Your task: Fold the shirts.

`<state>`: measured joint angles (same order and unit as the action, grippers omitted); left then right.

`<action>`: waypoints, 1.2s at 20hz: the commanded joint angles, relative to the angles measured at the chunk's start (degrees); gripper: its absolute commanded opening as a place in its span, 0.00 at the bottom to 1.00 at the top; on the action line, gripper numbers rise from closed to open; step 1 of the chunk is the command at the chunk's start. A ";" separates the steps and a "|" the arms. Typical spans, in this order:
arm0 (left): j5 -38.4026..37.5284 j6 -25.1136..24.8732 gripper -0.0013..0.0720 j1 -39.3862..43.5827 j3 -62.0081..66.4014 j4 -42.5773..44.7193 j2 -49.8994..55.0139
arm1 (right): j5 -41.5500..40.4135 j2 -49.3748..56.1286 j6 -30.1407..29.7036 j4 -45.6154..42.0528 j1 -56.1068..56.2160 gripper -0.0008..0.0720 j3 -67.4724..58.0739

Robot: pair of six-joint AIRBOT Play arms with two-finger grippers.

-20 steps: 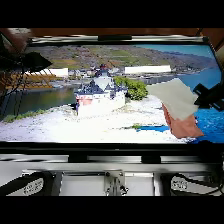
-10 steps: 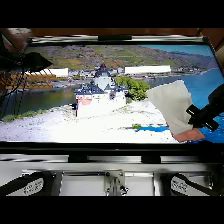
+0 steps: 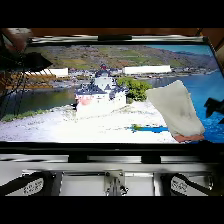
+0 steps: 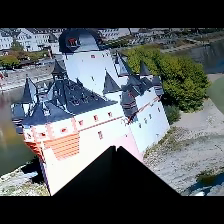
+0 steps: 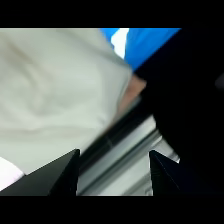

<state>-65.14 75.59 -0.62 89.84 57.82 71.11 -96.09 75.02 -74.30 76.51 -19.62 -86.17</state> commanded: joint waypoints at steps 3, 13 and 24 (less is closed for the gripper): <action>-4.98 6.10 0.05 7.80 0.17 21.16 3.48 | 28.81 0.04 -2.91 13.35 8.79 0.76 -17.86; -20.31 13.20 1.00 18.29 0.15 33.27 11.85 | 7.04 14.10 -3.17 20.85 34.62 0.93 -17.86; -20.41 13.20 1.00 18.27 0.15 33.24 12.26 | 7.39 13.97 -3.28 20.68 34.32 0.93 -17.86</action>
<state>-85.47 88.75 17.65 89.97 91.05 83.18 -88.53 88.95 -77.60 97.01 14.61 -103.98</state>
